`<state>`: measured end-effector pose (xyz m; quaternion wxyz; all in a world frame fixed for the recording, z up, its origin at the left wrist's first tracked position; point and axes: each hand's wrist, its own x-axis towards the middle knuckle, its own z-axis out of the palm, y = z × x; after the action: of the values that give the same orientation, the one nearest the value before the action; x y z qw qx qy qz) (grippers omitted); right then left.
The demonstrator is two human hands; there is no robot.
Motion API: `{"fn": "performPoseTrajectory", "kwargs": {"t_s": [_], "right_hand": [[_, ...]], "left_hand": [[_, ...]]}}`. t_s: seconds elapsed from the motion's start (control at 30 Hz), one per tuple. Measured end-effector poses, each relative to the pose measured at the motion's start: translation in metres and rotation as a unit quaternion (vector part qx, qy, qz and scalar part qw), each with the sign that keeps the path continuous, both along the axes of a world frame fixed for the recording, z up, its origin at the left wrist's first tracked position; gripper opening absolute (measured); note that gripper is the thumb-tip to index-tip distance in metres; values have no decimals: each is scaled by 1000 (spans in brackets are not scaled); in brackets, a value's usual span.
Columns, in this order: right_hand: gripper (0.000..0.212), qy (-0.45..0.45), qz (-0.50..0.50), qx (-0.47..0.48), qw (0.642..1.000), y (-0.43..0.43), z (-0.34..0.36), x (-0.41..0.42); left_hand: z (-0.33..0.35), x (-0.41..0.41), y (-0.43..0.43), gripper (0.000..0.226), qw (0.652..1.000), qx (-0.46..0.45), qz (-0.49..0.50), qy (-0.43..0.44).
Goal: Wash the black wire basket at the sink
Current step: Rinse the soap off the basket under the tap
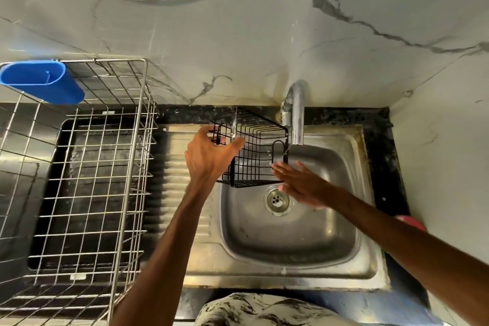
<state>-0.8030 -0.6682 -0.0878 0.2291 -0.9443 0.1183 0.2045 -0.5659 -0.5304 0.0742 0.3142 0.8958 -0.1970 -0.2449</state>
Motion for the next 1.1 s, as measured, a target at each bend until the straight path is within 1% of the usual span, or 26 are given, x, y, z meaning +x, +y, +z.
{"fn": "performPoseTrajectory", "kwargs": {"t_s": [0.07,0.17,0.27,0.37,0.43,0.53,0.57,0.63,0.7,0.77,0.83,0.87,0.9,0.97,1.0,1.03,1.1], "right_hand": [[59,-1,2,3,1000,5,3,-3],[62,-29,35,-62,997,-11,8,10],[64,0,22,-121,992,-38,17,26],[66,16,50,-168,984,-43,23,31],[66,14,52,-164,985,-36,19,29],[65,25,61,-120,991,-15,6,18],[68,16,66,-95,993,-6,2,13],[80,-1,52,-15,999,6,2,4],[87,15,46,35,998,9,8,0],[82,10,74,-1,997,2,8,2],[76,3,94,-84,992,-11,12,8],[81,14,91,-114,989,-18,19,13],[90,27,84,-133,987,-24,27,19],[108,57,74,-148,985,-31,46,32],[108,68,69,-153,984,-33,52,37],[102,74,56,-147,985,-33,53,40],[78,69,19,-99,992,-25,42,37]], "left_hand": [[-1,0,1,94,1000,1,4,3],[-1,3,1,94,1000,4,-16,13],[-2,10,1,98,999,6,-38,32],[-3,10,2,97,998,9,-44,54],[-5,10,2,99,998,14,-36,55],[-10,5,3,94,998,16,-20,63],[-10,4,4,93,998,16,-13,64],[-12,3,4,91,998,13,-5,59],[-12,3,5,85,998,10,-6,62],[-11,3,5,69,998,10,-16,66],[-9,5,6,56,998,9,-30,58],[-10,7,5,56,998,9,-34,59],[-10,9,5,63,997,7,-36,63],[-12,13,4,83,997,-5,-33,71],[-13,12,3,89,997,-8,-37,71],[-13,10,3,90,997,-7,-42,71],[-16,4,3,88,996,-12,-35,75]]}}
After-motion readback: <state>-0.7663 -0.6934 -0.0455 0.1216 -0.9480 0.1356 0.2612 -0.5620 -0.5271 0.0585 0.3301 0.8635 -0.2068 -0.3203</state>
